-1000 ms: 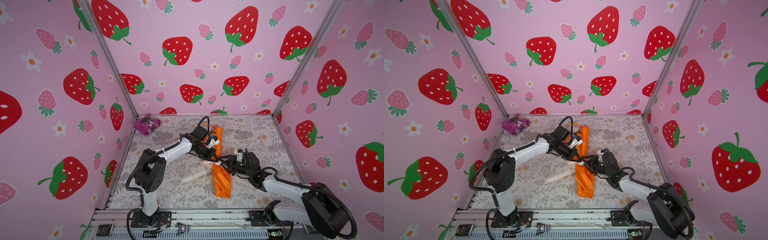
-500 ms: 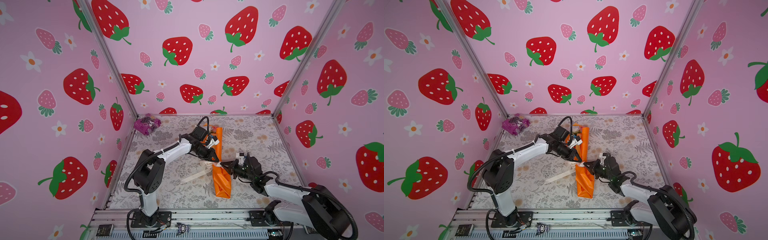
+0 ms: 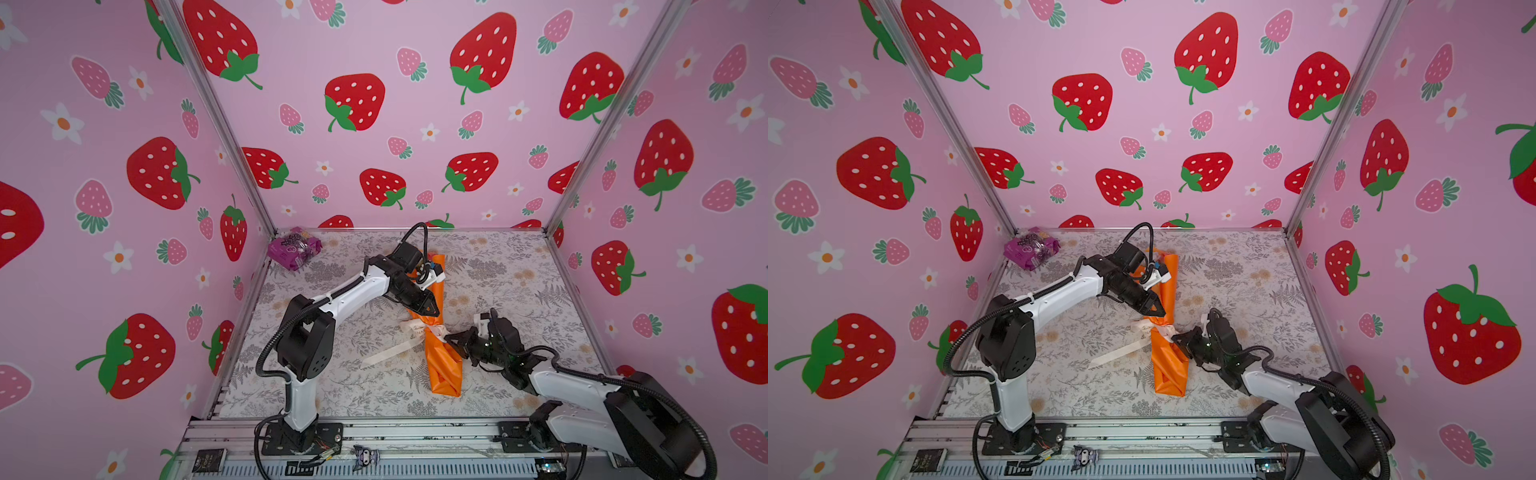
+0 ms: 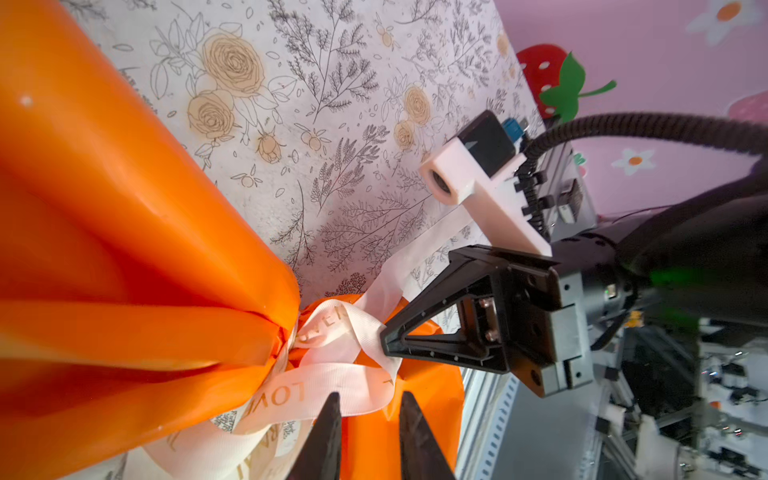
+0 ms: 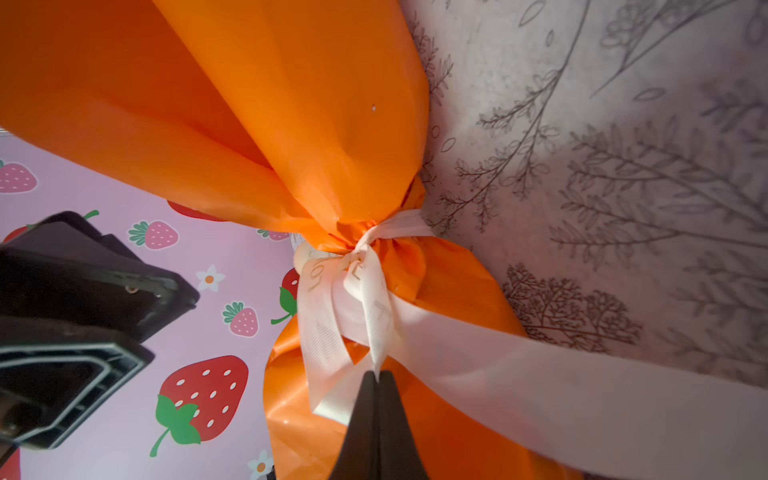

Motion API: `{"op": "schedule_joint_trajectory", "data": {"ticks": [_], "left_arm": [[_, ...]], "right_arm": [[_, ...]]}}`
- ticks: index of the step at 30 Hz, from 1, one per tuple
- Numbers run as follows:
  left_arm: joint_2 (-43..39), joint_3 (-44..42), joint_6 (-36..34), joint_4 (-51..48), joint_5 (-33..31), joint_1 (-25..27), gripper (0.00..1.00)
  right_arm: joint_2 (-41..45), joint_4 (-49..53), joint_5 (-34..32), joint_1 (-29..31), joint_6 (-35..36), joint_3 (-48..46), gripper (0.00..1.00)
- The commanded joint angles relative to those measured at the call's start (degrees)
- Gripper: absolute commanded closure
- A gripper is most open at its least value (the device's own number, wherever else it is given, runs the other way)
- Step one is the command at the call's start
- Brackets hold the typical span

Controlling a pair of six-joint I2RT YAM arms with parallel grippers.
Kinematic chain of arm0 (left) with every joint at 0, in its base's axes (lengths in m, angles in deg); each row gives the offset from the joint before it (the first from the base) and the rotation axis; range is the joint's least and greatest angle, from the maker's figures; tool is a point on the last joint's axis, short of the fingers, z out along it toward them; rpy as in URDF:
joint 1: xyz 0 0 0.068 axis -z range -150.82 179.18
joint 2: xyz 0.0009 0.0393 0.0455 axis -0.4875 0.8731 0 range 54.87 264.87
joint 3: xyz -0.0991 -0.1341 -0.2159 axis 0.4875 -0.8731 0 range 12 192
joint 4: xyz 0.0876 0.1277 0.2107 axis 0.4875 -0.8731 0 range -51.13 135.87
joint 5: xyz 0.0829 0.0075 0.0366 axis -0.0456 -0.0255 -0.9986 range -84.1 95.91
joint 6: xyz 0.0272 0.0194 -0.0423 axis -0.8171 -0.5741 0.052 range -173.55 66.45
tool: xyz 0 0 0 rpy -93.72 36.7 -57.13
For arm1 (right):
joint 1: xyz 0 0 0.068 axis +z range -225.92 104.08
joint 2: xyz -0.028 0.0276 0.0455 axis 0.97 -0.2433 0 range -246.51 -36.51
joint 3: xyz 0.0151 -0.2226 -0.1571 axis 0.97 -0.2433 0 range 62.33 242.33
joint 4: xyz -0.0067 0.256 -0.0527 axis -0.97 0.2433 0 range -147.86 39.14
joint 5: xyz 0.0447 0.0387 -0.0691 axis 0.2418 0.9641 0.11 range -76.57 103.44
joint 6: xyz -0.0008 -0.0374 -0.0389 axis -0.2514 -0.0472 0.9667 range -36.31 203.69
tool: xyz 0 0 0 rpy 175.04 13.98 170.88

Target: Tie the bouquet of fake flowers

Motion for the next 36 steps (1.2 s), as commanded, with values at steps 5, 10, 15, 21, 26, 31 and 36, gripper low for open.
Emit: {"op": "schedule_joint_trajectory", "data": {"ticks": [5,10,15,21,26,31,36], "left_arm": [[6.56,8.81,-10.38,-11.06,-10.12,4.82,0.74],[9.11,11.90,-11.09,-13.03,-15.06,5.55,0.73],[11.39,15.14,-15.23,-17.60,-14.28,5.91,0.72],[15.15,19.52,-17.89,-24.02,-15.51,6.25,0.68],[17.54,22.21,-19.34,-26.79,-14.27,6.87,0.67],[19.90,24.57,-20.15,-29.12,-15.33,7.44,0.67],[20.66,24.57,-21.20,-30.18,-15.90,7.75,0.69]], "right_arm": [[-0.65,1.40,-1.09,-0.11,2.58,1.00,1.00],[-1.67,1.61,-0.01,-0.19,5.24,3.19,1.00],[-2.13,1.72,0.55,-0.27,5.61,3.58,1.00],[-2.67,1.80,1.95,-0.38,7.16,4.70,1.00],[-2.22,3.43,2.19,-0.52,8.41,5.25,1.00],[-1.59,4.70,2.20,-0.47,9.18,5.52,1.00],[-0.81,5.89,1.32,-0.55,9.69,5.59,1.00]]}}
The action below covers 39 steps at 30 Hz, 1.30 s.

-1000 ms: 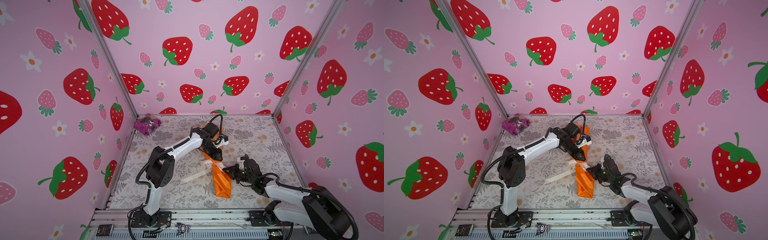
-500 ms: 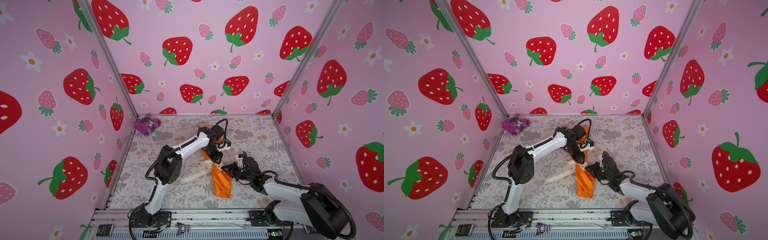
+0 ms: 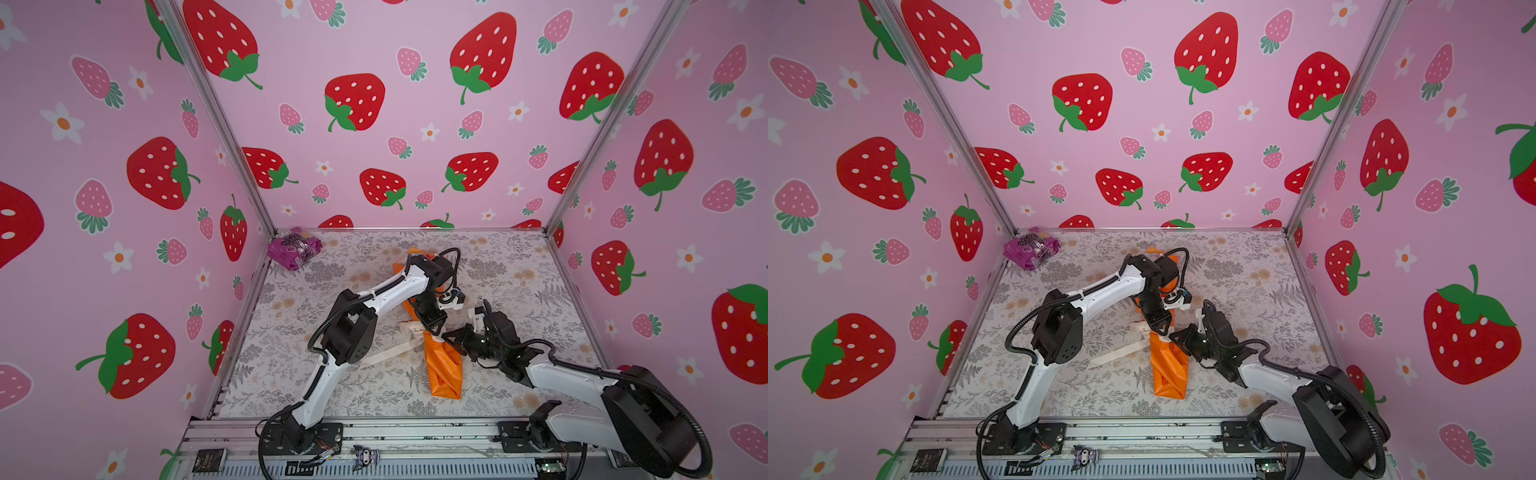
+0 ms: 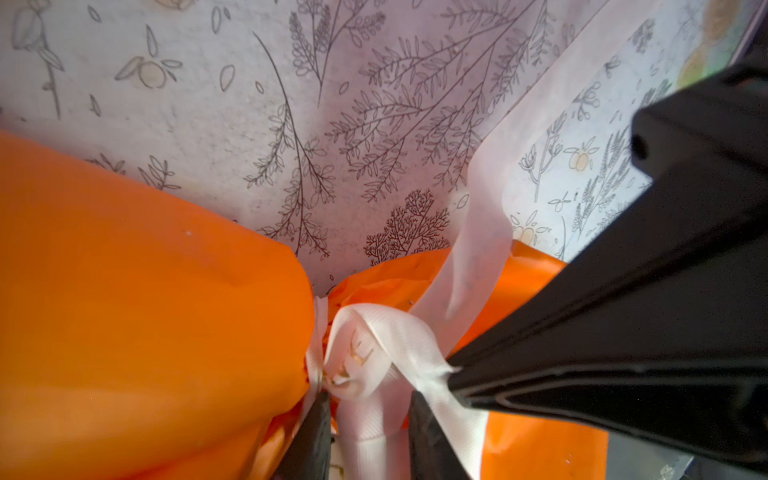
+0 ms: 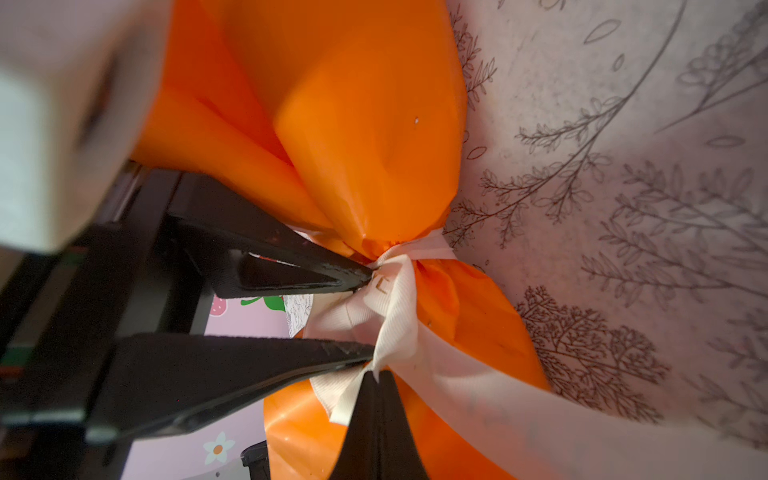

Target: Tie the bouquet of fake flowers

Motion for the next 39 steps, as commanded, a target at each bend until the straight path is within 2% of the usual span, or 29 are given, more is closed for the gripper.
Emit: {"op": "schedule_joint_trajectory", "data": {"ticks": [1,8,9,10,20,34,37,39], "left_arm": [[1.21,1.62,-2.72,-3.99,-0.32,0.53,0.72],[-1.20,0.11,-2.43,-1.35,-1.52,0.56,0.93],[-1.76,-0.20,-2.36,-0.78,-1.55,0.53,1.00],[-2.36,-0.38,-2.29,-0.41,-1.49,0.52,1.00],[-8.49,-4.13,0.36,3.84,-1.48,-0.12,1.00],[-6.61,-5.15,0.03,3.00,0.93,-0.29,0.96],[-6.22,-5.32,-0.09,2.79,1.47,-0.31,0.83],[-6.22,-5.41,-0.66,2.44,2.70,-0.34,0.85]], "right_arm": [[1.24,1.61,-0.81,-0.20,0.92,1.29,1.00],[1.55,3.18,-1.18,-0.23,1.94,1.38,1.00],[1.63,3.56,-1.26,-0.25,1.98,1.39,1.00],[1.73,3.91,-1.36,-0.27,2.19,1.30,1.00],[1.30,11.41,-2.80,-0.36,6.59,3.73,1.00],[0.73,10.27,-2.42,-0.30,6.68,4.54,1.00],[0.51,9.83,-2.15,-0.29,6.59,4.59,1.00],[0.33,9.83,-2.11,-0.29,6.59,4.67,1.00]]}}
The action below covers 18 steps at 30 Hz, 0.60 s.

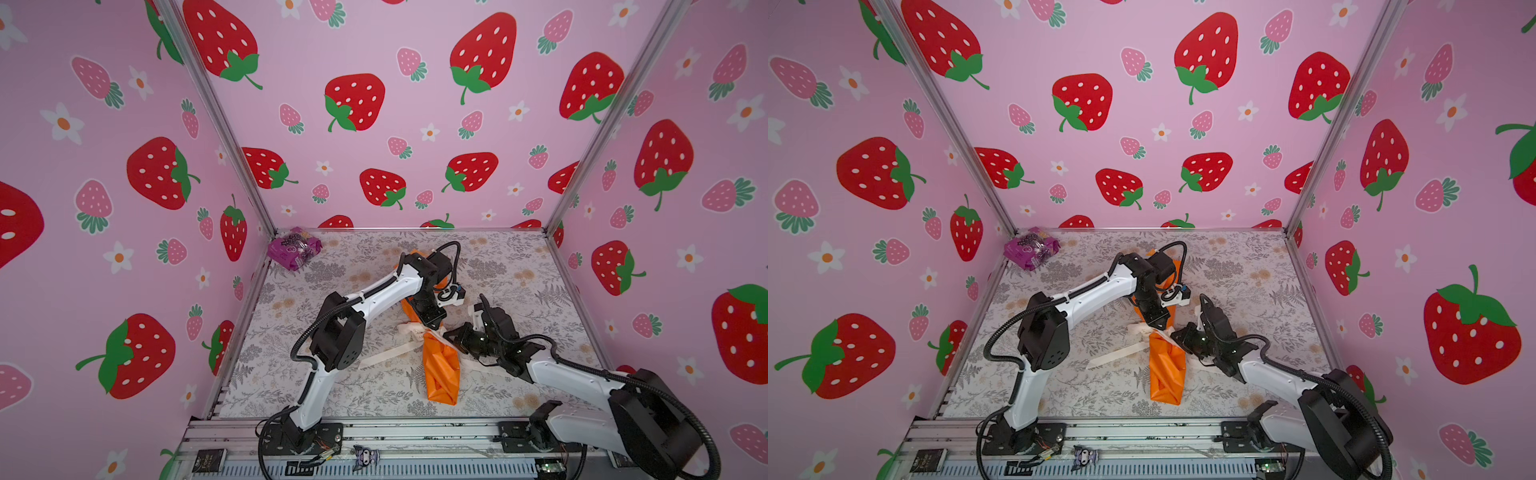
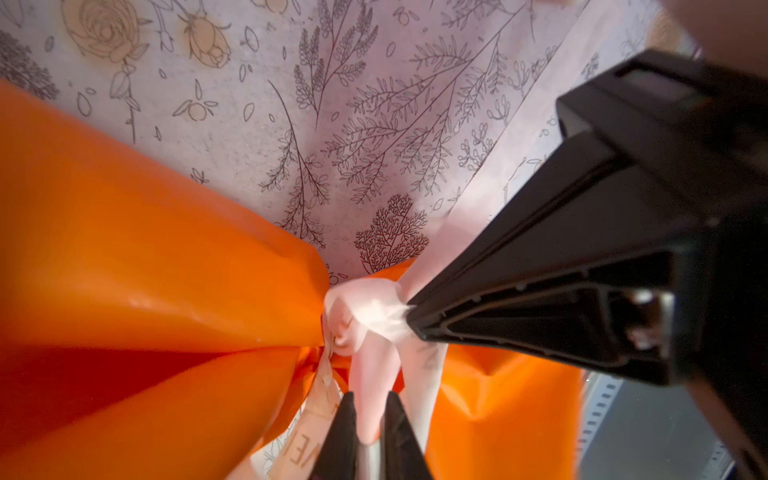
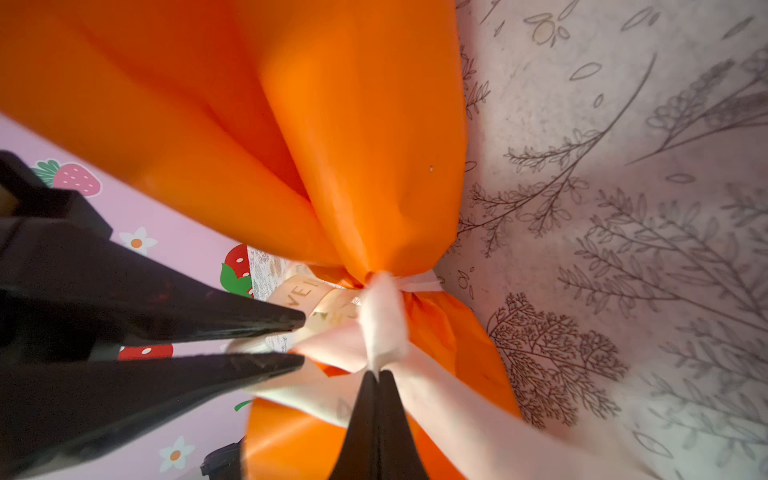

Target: Tie the bouquet of fake flowers

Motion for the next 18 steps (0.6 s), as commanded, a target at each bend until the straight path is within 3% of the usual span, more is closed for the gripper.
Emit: {"op": "schedule_joint_trajectory", "data": {"ticks": [1,11,18], "left_arm": [[0.80,-0.57,-1.78,-1.56,2.74,-0.21,0.85],[0.93,-0.39,-2.73,-1.97,3.38,-0.33,0.91],[1.29,1.07,-4.10,-2.72,2.12,-0.37,0.80]], "right_arm": [[-0.70,0.82,-0.56,-0.18,0.54,0.90,1.00],[-1.07,0.48,2.35,-0.15,1.31,1.65,1.00],[1.28,3.26,2.57,-0.15,2.95,1.69,1.00]]}}
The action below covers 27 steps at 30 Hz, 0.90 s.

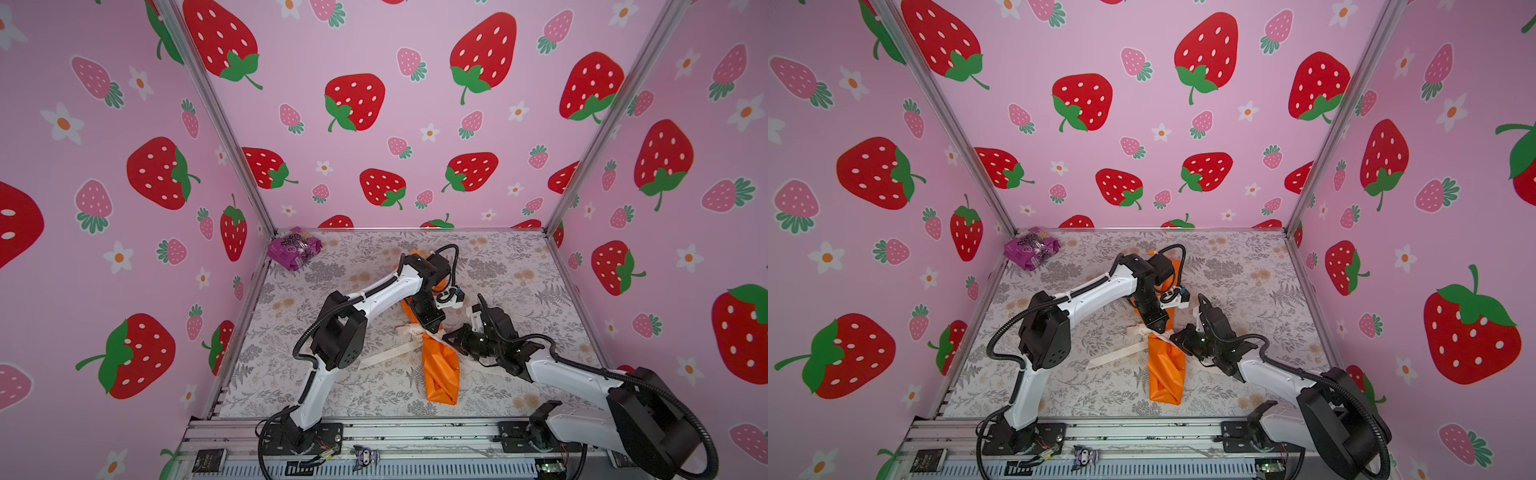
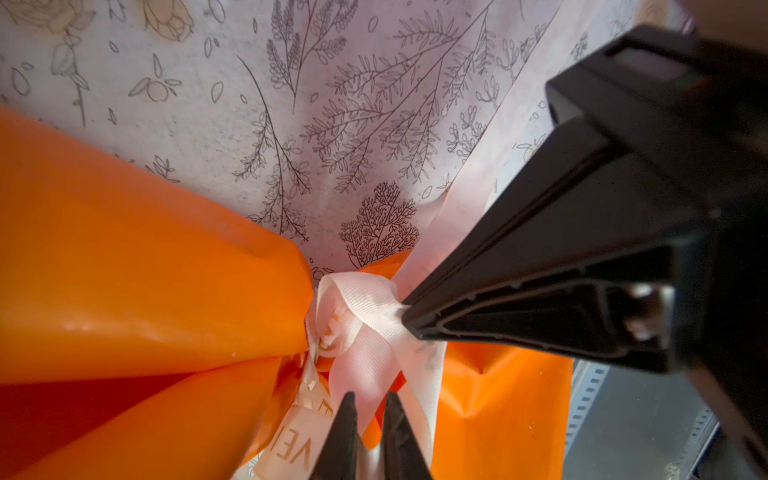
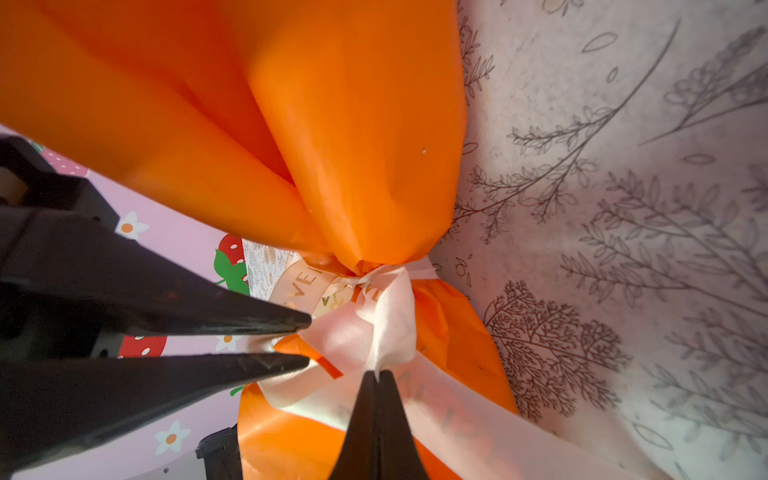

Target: Tie the bouquet of fake flowers

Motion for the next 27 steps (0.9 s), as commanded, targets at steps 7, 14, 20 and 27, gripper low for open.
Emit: {"op": "schedule_joint_trajectory", "data": {"ticks": [7,14,20,27], "left_arm": [[2.41,4.39,-6.04,-4.12,1.79,0.38,0.70],[4.46,6.33,-8.19,-5.88,-1.29,1.81,0.69],[4.76,6.33,-9.86,-7.22,-2.75,2.44,0.69],[4.77,5.43,-10.52,-6.75,-4.22,3.14,0.67]], "right_arm": [[2.76,2.51,1.25,-0.18,1.35,1.00,1.00],[3.60,2.98,2.39,-0.18,2.00,1.28,1.00],[3.36,4.13,1.86,-0.18,2.26,1.07,1.00],[2.64,4.10,1.97,-0.18,2.70,1.30,1.00]]}}
